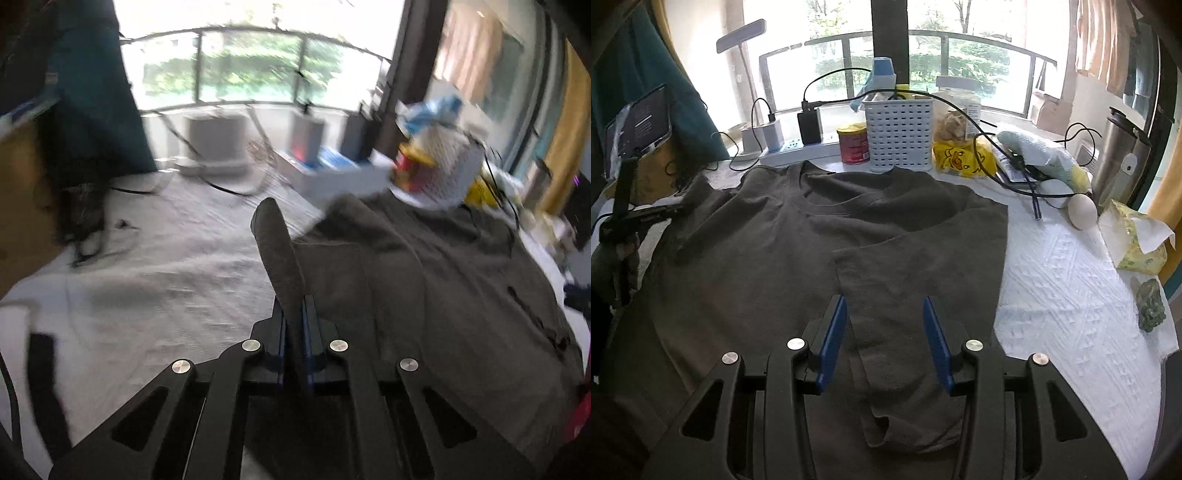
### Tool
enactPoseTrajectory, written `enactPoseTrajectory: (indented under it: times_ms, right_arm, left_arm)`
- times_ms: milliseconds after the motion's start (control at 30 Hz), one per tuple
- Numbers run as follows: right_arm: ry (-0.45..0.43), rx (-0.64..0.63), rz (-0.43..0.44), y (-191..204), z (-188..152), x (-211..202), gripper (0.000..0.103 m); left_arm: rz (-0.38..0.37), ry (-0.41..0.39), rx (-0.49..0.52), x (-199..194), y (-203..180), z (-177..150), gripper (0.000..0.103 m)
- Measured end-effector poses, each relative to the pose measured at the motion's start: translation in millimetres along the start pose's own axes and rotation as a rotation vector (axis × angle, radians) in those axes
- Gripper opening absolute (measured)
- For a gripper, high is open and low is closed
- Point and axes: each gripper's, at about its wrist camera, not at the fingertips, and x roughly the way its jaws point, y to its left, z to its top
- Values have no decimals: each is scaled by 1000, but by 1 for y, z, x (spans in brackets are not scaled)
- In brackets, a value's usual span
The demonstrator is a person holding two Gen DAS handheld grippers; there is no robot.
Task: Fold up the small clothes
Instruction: 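Grasp the opposite side hem of the shirt with the left gripper, then fold the grasped side over toward the shirt center, then open the left gripper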
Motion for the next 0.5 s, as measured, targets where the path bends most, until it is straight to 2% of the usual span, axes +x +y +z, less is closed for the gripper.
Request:
enactPoseTrajectory:
  times_ms: [100,233,367,500]
  right_arm:
    - [0,1,4,-1,0,1,43]
    - [-10,2,15,-2,-1,0,43]
    - [-21,11,24,-4,-3,-3,43]
    - [-27,25,25,-11,-7,-7,43]
  left_arm:
    - [74,-50,-42,-17,10,-5,8]
    - [133,-62,-89,-26,18,-15,8]
    - [171,-80,-137,-34,23,-22,8]
    - [213,-126,-142,-47,14,-20,8]
